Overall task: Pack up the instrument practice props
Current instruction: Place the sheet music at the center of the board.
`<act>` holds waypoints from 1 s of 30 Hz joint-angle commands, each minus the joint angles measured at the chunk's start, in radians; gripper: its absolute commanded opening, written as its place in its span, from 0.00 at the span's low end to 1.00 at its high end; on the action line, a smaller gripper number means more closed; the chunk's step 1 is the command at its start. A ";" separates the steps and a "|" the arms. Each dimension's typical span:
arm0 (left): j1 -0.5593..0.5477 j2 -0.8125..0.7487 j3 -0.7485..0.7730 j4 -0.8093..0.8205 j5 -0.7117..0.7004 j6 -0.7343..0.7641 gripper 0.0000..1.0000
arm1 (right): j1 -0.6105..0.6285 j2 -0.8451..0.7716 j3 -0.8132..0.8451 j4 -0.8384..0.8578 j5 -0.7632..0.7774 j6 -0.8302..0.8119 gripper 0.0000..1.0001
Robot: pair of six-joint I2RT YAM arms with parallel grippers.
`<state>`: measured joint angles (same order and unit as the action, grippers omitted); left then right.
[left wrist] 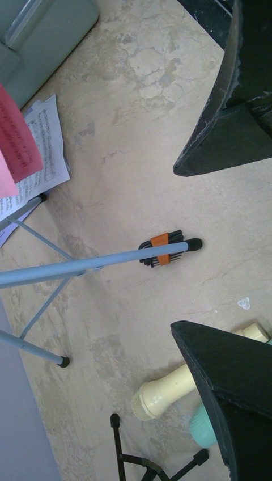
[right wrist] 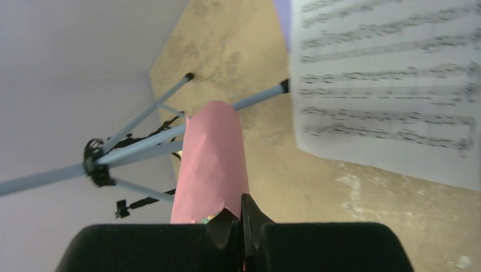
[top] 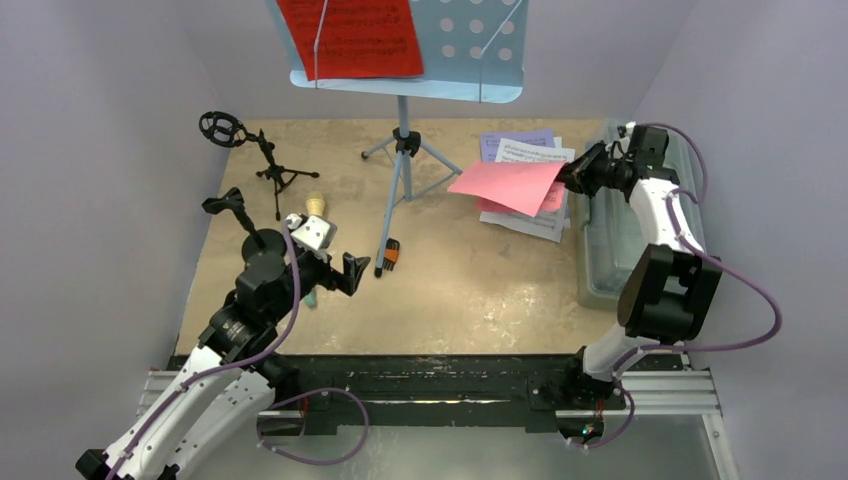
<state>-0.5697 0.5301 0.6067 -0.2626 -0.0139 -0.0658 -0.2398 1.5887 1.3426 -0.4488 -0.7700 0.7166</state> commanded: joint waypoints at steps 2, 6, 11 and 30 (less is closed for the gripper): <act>0.007 0.002 -0.008 0.040 0.003 0.012 1.00 | -0.017 0.029 0.019 -0.037 0.120 -0.014 0.03; 0.009 0.011 -0.008 0.043 0.009 0.014 1.00 | -0.018 0.025 0.017 -0.044 0.137 -0.016 0.04; 0.008 0.004 -0.008 0.041 0.007 0.013 1.00 | 0.048 -0.025 0.050 -0.104 0.155 -0.130 0.05; 0.009 0.002 -0.011 0.047 0.009 0.015 1.00 | -0.072 -0.036 0.092 -0.102 0.174 0.027 0.02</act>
<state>-0.5694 0.5381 0.6067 -0.2543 -0.0120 -0.0658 -0.3534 1.5887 1.4509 -0.5499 -0.6209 0.7227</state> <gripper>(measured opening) 0.996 0.014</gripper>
